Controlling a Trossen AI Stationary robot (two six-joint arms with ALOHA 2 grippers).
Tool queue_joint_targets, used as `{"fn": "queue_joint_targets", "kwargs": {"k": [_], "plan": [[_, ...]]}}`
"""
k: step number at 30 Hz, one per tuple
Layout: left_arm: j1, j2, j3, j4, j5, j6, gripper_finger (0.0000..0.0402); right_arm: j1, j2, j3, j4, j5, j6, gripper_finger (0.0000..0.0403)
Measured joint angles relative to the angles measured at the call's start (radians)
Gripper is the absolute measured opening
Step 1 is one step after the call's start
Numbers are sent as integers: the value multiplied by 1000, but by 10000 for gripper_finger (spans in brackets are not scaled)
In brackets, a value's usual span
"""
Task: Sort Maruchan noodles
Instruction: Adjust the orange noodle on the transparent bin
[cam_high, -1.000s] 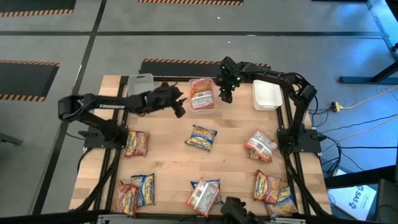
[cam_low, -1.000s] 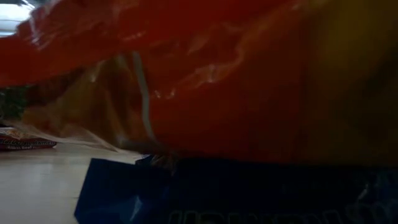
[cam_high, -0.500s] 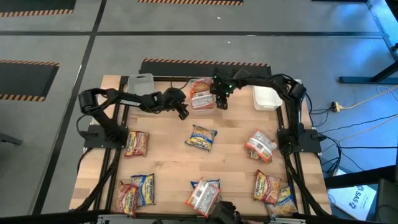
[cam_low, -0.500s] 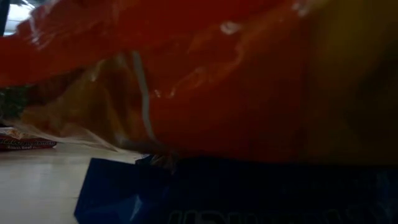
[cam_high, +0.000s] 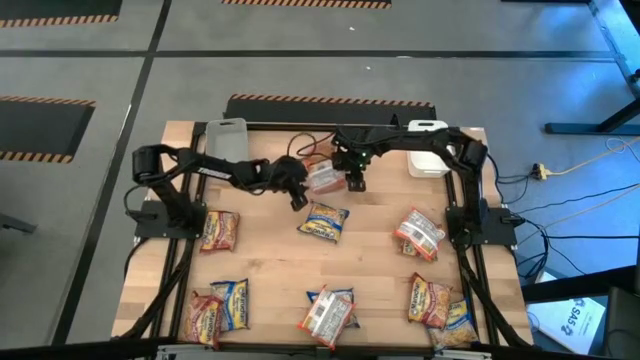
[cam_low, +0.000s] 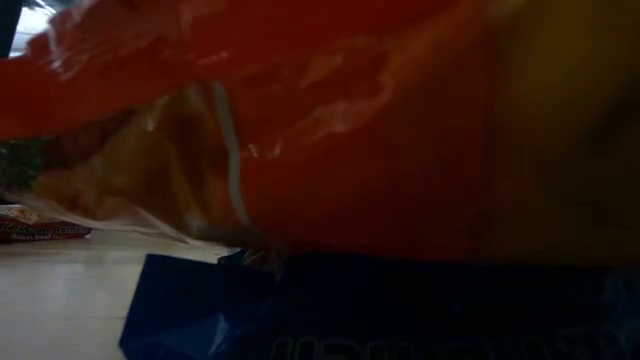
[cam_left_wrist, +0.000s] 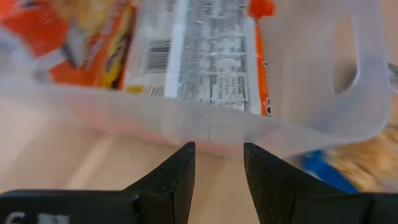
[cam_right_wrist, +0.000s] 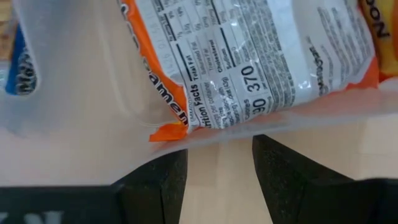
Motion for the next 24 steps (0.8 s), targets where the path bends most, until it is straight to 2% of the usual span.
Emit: {"fn": "queue_joint_targets", "kwargs": {"k": [9,14,17,21,24], "plan": [[-103,-1,2,-54,8,-26,133,83,0,1,-54,-2,10,167],[-131,-58,5,-150,-13,-44,133,116,-43,4,-112,142,32,167],[-135,-129,6,-199,-41,-52,133,111,-110,5,-129,165,35,167],[-138,-223,10,-211,-63,-19,133,114,-191,5,-101,153,35,167],[-139,-267,9,-176,-102,35,133,111,-220,5,-50,30,35,167]]}}
